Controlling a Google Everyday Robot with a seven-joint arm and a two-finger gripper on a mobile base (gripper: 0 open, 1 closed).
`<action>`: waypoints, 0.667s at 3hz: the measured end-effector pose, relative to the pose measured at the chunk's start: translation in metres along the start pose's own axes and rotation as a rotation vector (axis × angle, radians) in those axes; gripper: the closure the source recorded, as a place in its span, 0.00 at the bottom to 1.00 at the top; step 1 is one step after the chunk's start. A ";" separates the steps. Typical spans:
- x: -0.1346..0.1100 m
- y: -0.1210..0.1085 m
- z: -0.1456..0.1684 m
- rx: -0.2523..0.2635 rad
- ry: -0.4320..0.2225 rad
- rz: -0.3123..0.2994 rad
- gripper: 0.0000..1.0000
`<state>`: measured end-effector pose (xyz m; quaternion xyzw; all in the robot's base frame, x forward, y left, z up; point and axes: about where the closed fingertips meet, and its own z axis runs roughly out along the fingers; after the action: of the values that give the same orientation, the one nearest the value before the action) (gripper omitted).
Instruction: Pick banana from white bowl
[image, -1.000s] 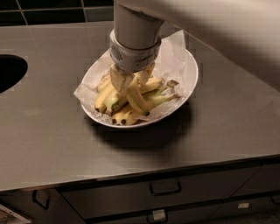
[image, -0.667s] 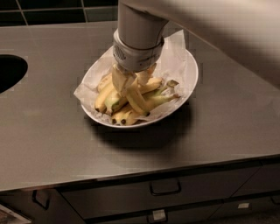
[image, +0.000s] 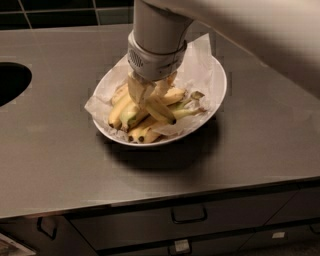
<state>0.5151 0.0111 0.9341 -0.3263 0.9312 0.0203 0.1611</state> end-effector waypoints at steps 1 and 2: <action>-0.004 0.006 -0.018 -0.012 -0.033 -0.049 1.00; -0.006 0.010 -0.034 -0.036 -0.072 -0.114 1.00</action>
Offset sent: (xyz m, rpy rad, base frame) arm -0.0186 0.0090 0.0480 0.0586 -0.0723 0.2317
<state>0.5031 0.0178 0.9672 -0.3809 0.9041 0.0393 0.1894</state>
